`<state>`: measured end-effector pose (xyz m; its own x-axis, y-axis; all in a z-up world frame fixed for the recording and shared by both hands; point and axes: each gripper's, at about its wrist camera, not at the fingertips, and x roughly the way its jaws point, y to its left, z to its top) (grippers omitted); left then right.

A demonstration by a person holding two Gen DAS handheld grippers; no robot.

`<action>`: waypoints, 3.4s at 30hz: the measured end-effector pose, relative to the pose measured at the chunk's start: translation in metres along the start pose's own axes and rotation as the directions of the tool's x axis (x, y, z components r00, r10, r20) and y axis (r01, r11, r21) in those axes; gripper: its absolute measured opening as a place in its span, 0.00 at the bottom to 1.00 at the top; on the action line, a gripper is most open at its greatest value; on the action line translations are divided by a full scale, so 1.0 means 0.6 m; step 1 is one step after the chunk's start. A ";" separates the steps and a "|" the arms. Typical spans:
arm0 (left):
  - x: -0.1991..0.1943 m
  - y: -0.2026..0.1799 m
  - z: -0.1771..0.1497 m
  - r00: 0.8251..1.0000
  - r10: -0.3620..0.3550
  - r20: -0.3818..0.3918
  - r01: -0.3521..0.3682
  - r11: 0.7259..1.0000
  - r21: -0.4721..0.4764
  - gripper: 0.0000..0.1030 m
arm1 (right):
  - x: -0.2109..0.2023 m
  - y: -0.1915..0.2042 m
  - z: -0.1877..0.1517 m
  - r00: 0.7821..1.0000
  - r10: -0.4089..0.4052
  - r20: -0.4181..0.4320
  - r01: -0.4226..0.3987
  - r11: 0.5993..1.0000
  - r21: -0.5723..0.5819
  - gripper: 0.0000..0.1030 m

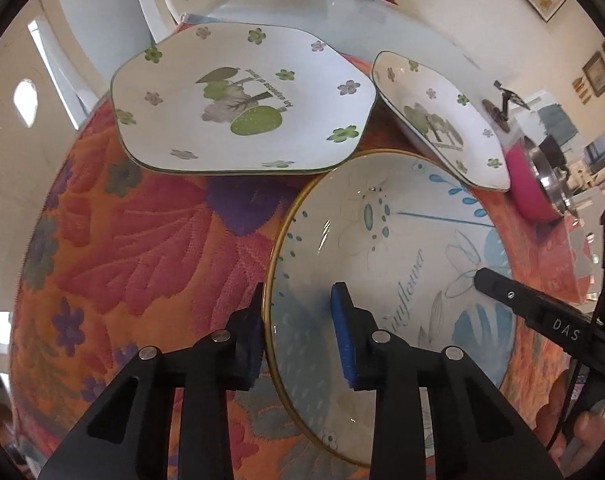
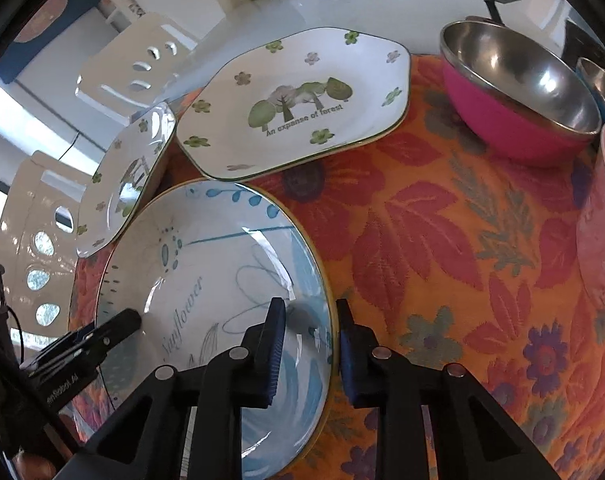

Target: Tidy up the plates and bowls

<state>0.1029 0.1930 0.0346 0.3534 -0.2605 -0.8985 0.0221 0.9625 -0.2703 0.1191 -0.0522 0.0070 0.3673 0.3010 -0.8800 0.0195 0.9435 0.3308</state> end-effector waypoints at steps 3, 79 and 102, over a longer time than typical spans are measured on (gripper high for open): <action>-0.002 -0.002 -0.001 1.000 -0.017 0.004 0.017 0.998 0.056 0.27 | 0.000 0.002 -0.001 1.000 0.006 -0.006 -0.006 0.999 -0.043 0.23; -0.292 -0.114 0.126 0.926 0.132 0.354 -0.185 0.975 0.123 0.66 | -0.196 0.128 0.029 0.976 0.169 0.138 -0.173 0.985 0.017 0.53; -0.133 0.044 0.242 0.952 0.214 0.219 -0.246 0.961 0.129 0.72 | -0.020 0.189 0.100 0.990 0.138 0.005 -0.137 0.985 0.107 0.53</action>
<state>0.2109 0.2501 0.1493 0.5458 -0.0254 -0.8375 0.0550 0.9985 0.0056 0.1726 0.0429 0.0757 0.3715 0.4272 -0.8243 0.0683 0.8729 0.4831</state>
